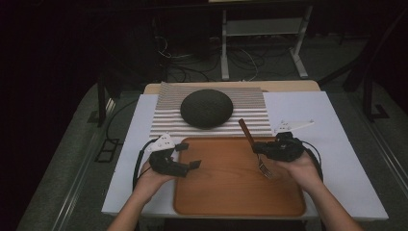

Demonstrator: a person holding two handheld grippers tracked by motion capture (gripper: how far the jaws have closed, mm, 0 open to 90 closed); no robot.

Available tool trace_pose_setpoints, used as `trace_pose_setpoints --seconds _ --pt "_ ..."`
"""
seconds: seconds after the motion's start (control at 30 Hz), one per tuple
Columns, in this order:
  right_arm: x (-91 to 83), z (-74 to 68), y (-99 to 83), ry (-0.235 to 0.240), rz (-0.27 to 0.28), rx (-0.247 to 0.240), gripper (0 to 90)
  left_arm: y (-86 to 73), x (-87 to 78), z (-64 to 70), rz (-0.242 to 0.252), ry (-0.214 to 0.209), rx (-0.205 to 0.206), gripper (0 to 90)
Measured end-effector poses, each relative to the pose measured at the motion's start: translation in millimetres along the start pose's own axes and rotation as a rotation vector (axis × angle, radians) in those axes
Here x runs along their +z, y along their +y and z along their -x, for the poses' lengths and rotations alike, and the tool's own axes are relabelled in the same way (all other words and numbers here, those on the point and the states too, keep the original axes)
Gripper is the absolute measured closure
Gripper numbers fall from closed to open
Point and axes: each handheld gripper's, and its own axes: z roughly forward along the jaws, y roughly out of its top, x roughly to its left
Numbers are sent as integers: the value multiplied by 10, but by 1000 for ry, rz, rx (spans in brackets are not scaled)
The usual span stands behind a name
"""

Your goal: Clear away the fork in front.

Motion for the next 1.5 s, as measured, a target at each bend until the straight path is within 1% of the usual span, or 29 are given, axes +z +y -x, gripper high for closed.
trace_pose_setpoints --seconds 0.03,0.07,0.1,0.13,0.17,0.2,0.23,0.27,0.3,0.37,0.47,0.53,0.57,0.63,0.8,0.83,0.87,0.9,1.1,1.27,1.3,1.4,1.43,1.47,1.5 --pt "-3 0 1 -1 2 2 770 52 24 -4 10 -16 -9 201" --pt "-6 0 1 -2 5 1 770 52 24 -4 10 -16 -9 212" --pt "-8 -2 2 -3 7 -2 771 103 53 -5 16 -14 -7 223" --pt "-8 -2 2 -3 7 -2 771 103 53 -5 16 -14 -7 227" --pt "-16 -7 4 -6 12 -4 771 151 90 -1 20 -25 -8 237" --pt "-16 -7 4 -6 12 -4 771 151 90 -1 20 -25 -8 253" --pt "-27 -12 8 -7 19 -7 771 199 134 14 21 -34 -2 266" --pt "-31 -18 10 -6 23 -6 770 199 134 14 21 -34 -2 268" --pt "-31 -24 14 -4 26 -9 770 252 179 36 26 -41 4 270" --pt "-30 -32 17 -4 28 -12 770 279 200 44 29 -44 9 287" --pt "-11 -68 31 3 39 -21 771 376 284 74 45 -53 15 305" --pt "-2 -73 35 6 39 -21 771 397 308 82 49 -51 12 314" --pt "16 -90 40 10 41 -25 770 439 351 91 56 -65 3 315" --pt "31 -113 44 15 41 -33 771 480 393 110 62 -75 -4 326" --pt "52 -148 56 25 48 -41 770 559 473 150 67 -92 -4 338" --pt "62 -163 60 27 51 -43 770 596 516 171 68 -100 -3 357" --pt "62 -163 60 27 51 -43 770 596 516 171 68 -100 -3 368" --pt "71 -176 63 27 55 -47 771 632 566 196 65 -109 -1 377" --pt "71 -223 85 33 76 -54 771 747 700 261 62 -126 -2 409" --pt "82 -250 98 43 93 -60 771 773 755 295 64 -131 -5 435" --pt "95 -269 99 43 98 -69 770 770 775 312 68 -137 -12 447" --pt "111 -295 99 47 101 -73 770 766 785 322 73 -140 -18 472" --pt "131 -325 98 54 102 -80 770 760 793 324 78 -149 -27 483" --pt "141 -339 99 55 101 -84 770 760 793 324 78 -149 -27 496" --pt "151 -353 100 57 99 -86 770 755 795 322 84 -150 -41 511"
